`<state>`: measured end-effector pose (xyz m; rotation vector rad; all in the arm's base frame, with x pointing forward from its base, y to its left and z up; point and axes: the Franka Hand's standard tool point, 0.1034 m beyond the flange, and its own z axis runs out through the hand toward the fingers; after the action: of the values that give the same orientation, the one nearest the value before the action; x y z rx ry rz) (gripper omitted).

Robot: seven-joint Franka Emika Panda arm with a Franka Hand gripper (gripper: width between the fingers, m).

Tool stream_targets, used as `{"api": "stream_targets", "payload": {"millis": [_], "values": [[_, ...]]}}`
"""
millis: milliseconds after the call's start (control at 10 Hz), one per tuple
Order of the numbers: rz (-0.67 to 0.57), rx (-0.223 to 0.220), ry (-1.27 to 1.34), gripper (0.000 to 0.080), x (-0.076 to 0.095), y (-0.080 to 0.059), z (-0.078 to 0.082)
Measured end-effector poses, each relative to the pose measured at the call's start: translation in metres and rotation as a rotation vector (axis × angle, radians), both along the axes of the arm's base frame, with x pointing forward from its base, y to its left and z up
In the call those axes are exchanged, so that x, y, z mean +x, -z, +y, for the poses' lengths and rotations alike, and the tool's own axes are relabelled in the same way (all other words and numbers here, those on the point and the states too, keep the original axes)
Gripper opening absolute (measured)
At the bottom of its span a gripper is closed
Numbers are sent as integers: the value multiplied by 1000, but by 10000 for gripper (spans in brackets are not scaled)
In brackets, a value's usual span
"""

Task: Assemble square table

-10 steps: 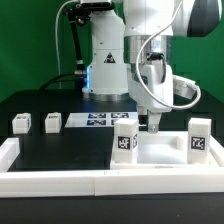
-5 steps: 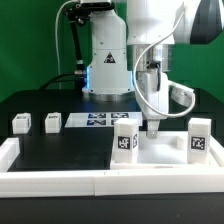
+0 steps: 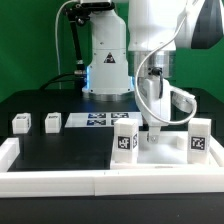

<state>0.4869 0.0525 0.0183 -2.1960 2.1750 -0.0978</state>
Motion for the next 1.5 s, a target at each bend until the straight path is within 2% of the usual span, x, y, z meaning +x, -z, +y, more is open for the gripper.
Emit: {"api": "stream_targets", "payload": {"millis": [100, 200, 400, 1100, 1500], "values": [[1, -1, -10, 349, 1, 0, -3], [3, -2, -12, 349, 1, 1, -7], [6, -4, -14, 73, 0, 2, -12], [7, -7, -33, 57, -1, 2, -13], [33, -33, -216, 58, -8, 3, -40]]}}
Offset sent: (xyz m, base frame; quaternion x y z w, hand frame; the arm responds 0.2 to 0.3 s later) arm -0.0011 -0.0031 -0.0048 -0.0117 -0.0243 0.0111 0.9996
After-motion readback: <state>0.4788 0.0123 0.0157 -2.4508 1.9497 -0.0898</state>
